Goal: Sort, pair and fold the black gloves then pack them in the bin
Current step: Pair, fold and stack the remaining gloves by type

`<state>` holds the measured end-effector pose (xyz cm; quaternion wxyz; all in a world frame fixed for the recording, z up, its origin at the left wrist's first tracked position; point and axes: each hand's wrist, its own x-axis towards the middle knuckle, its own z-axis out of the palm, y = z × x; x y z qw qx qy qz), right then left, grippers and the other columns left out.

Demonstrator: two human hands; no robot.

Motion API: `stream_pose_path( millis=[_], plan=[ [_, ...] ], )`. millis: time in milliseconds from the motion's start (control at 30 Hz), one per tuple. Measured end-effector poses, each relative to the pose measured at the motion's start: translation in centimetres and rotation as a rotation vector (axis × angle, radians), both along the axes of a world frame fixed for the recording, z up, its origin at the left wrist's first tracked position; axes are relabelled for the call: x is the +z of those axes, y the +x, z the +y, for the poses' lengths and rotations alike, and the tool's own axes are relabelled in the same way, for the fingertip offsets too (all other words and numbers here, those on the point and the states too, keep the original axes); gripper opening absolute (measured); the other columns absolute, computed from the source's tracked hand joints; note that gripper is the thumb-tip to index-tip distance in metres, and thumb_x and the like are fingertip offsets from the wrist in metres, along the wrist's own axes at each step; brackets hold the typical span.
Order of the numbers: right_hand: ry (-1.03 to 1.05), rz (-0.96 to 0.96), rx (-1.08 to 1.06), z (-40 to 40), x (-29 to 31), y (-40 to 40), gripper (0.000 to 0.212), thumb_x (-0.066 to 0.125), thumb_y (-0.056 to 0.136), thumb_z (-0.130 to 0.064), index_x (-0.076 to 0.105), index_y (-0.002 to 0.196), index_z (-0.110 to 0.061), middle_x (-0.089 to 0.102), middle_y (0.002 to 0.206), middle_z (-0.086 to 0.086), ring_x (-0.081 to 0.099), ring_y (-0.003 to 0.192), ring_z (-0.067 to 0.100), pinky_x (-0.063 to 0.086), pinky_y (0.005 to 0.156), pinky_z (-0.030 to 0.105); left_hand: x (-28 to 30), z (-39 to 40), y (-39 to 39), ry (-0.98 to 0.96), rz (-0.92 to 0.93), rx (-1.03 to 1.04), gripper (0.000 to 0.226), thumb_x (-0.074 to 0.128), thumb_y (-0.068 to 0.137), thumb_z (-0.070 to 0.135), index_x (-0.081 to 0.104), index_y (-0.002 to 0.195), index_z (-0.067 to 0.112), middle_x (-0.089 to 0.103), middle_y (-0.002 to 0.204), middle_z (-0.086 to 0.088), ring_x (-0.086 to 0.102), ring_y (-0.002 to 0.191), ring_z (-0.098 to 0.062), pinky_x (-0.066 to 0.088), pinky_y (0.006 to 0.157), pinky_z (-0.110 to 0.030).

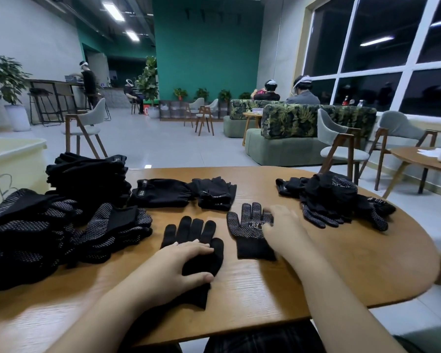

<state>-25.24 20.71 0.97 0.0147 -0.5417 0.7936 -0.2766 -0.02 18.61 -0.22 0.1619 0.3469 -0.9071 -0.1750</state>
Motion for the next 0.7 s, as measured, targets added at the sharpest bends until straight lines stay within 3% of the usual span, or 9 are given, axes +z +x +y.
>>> stream_pose_path(
  millis=[100, 200, 300, 367, 533, 700],
  plan=[
    [0.121, 0.027, -0.142, -0.7, 0.3, -3.6, 0.054, 0.046, 0.085, -0.019, 0.040, 0.139, -0.019, 0.035, 0.147, 0.004, 0.026, 0.136, 0.028, 0.027, 0.111, 0.042, 0.2, -0.6, -0.3, -0.097, -0.002, -0.011, 0.028, 0.060, 0.086, 0.047, 0.059, 0.113, 0.041, 0.050, 0.124, 0.029, 0.041, 0.120, 0.010, 0.031, 0.105, -0.016],
    [0.203, -0.022, -0.284, -0.8, 1.1, -6.4, 0.059, 0.045, 0.090, -0.021, 0.026, 0.147, -0.020, 0.011, 0.157, 0.005, 0.005, 0.144, 0.029, 0.016, 0.113, 0.046, 1.2, -0.8, -1.0, -0.166, -0.087, -0.049, 0.002, 0.059, 0.089, 0.040, 0.058, 0.090, 0.041, 0.054, 0.110, 0.023, 0.048, 0.105, 0.004, 0.040, 0.096, -0.023],
    [0.195, -0.038, -0.370, -1.2, 1.4, -8.7, 0.060, 0.047, 0.092, -0.025, 0.025, 0.148, -0.023, 0.004, 0.158, 0.007, 0.000, 0.144, 0.030, 0.015, 0.113, 0.049, 1.4, -0.9, -1.6, -0.192, -0.155, -0.018, 0.010, 0.054, 0.092, 0.040, 0.049, 0.083, 0.040, 0.050, 0.111, 0.021, 0.048, 0.104, 0.001, 0.041, 0.095, -0.023],
    [0.185, -0.041, -0.381, -1.5, 1.4, -9.8, 0.060, 0.049, 0.091, -0.027, 0.026, 0.147, -0.026, 0.003, 0.158, 0.007, -0.001, 0.144, 0.030, 0.016, 0.112, 0.049, 1.1, -0.8, -2.0, -0.153, -0.099, 0.026, 0.012, 0.051, 0.093, 0.040, 0.046, 0.082, 0.039, 0.048, 0.112, 0.021, 0.048, 0.104, 0.000, 0.041, 0.094, -0.025],
    [0.192, -0.036, -0.361, -2.1, 1.6, -11.5, 0.066, 0.050, 0.091, -0.031, 0.018, 0.148, -0.038, 0.001, 0.158, 0.009, -0.002, 0.144, 0.029, 0.014, 0.112, 0.051, 0.5, -0.4, -3.0, -0.052, 0.140, 0.174, 0.015, 0.058, 0.090, 0.034, 0.050, 0.078, 0.038, 0.055, 0.101, 0.018, 0.052, 0.095, -0.001, 0.044, 0.091, -0.027],
    [0.251, -0.018, -0.327, -2.8, 2.1, -12.7, 0.065, 0.046, 0.093, -0.031, 0.013, 0.149, -0.037, 0.014, 0.156, 0.005, 0.003, 0.144, 0.028, 0.011, 0.113, 0.055, 0.6, -0.3, -3.3, -0.022, 0.195, 0.199, 0.009, 0.054, 0.093, 0.031, 0.062, 0.091, 0.033, 0.056, 0.101, 0.021, 0.054, 0.096, 0.000, 0.044, 0.091, -0.027]
  ],
)
